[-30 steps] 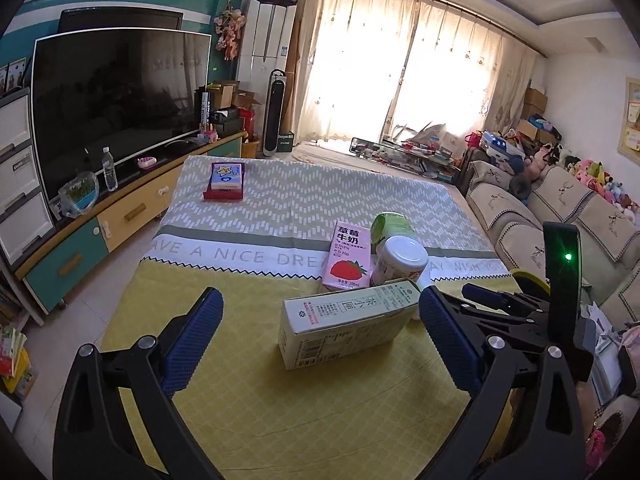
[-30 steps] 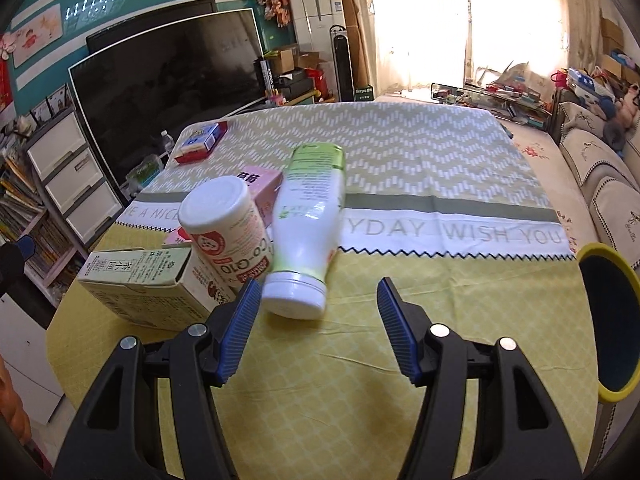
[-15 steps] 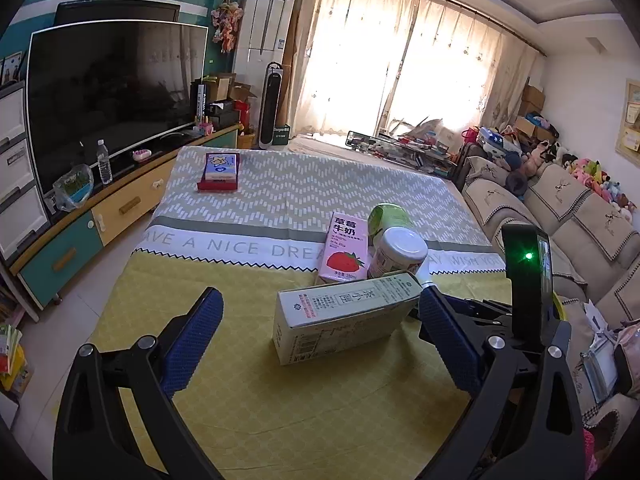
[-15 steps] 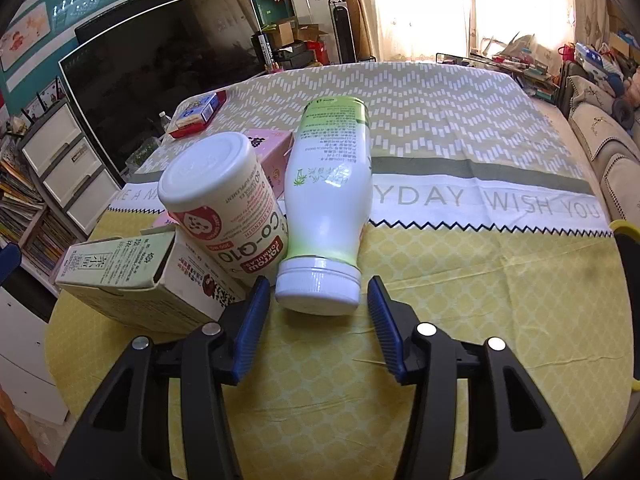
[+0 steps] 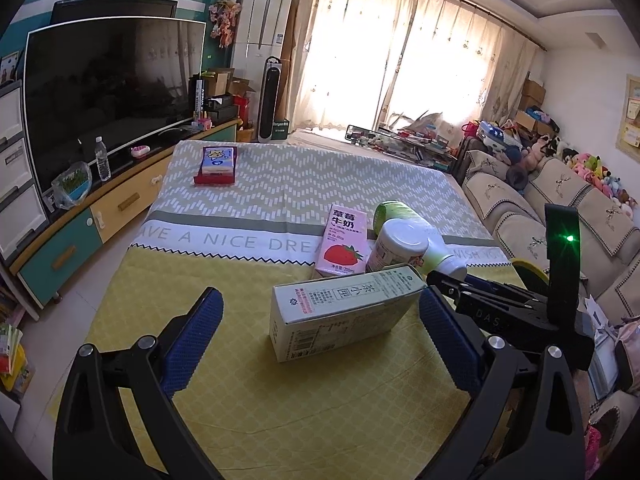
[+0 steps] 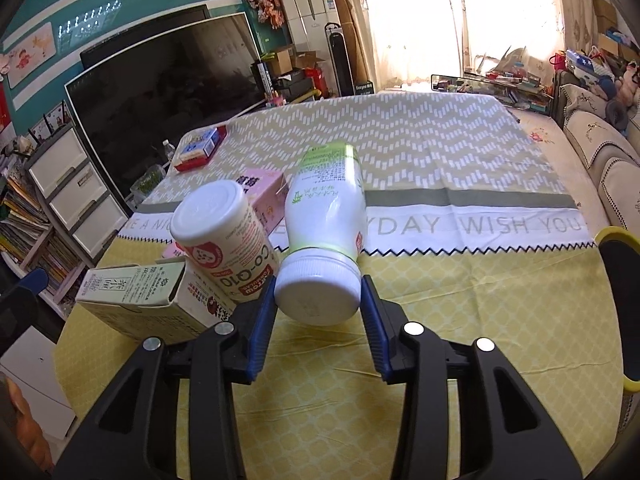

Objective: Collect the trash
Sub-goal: 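Lift the white juice bottle with the right gripper toward the yellow bin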

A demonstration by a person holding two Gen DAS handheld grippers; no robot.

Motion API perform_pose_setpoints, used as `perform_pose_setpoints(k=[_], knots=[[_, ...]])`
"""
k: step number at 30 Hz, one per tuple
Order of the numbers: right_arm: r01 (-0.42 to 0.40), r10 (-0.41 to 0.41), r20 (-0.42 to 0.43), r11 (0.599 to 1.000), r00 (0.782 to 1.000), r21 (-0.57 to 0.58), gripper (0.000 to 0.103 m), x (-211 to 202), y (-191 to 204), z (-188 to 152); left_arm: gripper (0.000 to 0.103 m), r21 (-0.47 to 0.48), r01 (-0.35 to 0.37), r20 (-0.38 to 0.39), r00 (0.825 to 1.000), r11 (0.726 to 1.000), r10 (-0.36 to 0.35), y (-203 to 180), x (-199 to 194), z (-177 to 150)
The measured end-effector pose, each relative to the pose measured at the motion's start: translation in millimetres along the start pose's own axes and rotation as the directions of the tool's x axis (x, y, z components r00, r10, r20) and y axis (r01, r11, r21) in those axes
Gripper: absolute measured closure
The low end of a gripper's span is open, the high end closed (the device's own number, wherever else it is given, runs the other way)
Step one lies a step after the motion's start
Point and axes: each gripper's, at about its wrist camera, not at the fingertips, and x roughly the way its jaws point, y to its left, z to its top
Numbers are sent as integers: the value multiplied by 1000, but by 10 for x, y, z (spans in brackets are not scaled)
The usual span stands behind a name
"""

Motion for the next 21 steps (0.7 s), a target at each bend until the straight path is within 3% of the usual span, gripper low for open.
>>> perform_pose_setpoints(k=[7,21], knots=[[23,-23,88,1000,996,1,64,-296,-123,86,6,15,3,-15,1000,1000,-3,-61,36,-1],[-19,27,204,999,979,-43,64,-766,-182,169,6,42,6,-30,1000,999,-5,-162,84,-8]])
